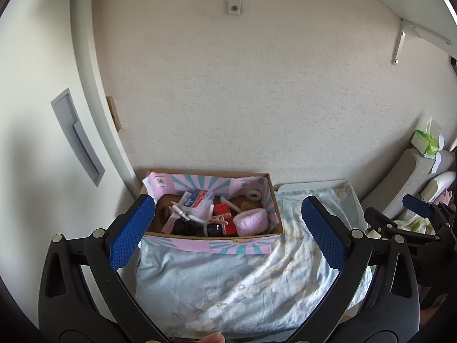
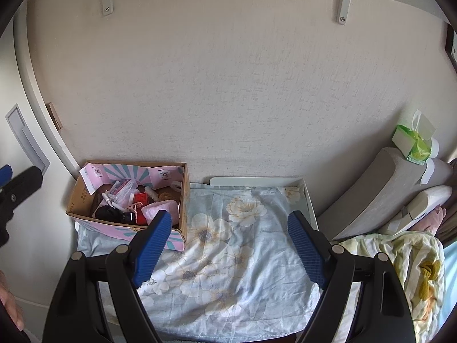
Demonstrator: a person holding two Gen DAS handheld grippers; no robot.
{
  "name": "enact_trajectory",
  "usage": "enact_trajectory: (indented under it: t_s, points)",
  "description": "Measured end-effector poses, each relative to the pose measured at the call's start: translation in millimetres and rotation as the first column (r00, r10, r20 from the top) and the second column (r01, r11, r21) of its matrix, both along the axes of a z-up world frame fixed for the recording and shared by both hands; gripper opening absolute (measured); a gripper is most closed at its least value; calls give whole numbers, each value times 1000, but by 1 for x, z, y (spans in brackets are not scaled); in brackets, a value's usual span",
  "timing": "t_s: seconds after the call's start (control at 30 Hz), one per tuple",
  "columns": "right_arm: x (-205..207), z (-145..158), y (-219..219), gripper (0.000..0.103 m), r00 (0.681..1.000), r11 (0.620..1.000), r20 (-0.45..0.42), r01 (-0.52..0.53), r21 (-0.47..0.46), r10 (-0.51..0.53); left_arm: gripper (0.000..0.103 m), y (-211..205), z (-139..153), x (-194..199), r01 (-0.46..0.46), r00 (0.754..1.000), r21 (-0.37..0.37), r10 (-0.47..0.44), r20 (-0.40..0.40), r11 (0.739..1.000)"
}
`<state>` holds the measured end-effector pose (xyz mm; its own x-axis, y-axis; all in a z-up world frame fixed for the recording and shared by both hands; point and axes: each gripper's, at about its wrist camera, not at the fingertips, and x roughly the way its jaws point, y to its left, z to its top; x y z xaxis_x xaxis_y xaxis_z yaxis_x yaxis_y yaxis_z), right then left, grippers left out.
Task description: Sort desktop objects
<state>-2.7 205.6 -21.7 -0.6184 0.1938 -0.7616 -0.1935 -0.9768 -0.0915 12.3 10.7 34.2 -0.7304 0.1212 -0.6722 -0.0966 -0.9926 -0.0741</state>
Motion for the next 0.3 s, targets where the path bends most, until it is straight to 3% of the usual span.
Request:
enact_trajectory:
  t_s: [0.3]
  points:
    - [-1,1,3,81,1000,1000,-3,1,-7,-1,102,7,1,4,8,999,-33,-9,-32,999]
